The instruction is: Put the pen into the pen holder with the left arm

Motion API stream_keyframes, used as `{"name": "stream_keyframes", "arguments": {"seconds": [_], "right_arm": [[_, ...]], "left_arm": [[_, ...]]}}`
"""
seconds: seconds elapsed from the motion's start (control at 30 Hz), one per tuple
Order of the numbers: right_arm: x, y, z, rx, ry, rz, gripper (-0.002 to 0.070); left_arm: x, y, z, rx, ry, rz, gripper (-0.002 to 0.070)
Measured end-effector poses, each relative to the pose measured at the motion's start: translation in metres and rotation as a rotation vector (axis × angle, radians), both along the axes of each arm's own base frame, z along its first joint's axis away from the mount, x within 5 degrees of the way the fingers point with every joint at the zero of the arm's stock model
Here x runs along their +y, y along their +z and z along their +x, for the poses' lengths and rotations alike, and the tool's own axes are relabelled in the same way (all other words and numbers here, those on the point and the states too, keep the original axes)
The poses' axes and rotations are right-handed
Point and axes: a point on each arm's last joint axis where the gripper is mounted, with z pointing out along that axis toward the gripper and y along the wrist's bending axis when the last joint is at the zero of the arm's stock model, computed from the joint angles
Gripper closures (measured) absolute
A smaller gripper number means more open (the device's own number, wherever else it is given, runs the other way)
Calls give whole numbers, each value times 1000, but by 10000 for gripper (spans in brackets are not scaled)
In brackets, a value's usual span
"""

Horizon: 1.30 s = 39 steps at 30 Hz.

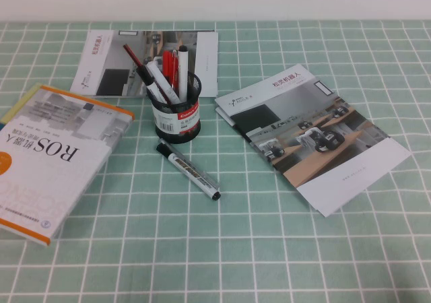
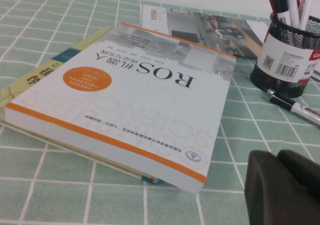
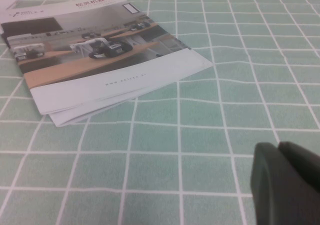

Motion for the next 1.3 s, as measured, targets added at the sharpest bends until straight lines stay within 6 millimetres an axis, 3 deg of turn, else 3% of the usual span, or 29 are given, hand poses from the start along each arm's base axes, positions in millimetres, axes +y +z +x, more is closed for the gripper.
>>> {"name": "stream_keyframes", "arguments": {"seconds": [1.3], "right_arm": [[0, 0, 0, 0, 0, 0, 696]], "left_arm": [[0, 6, 1, -55, 15, -116, 675]]}}
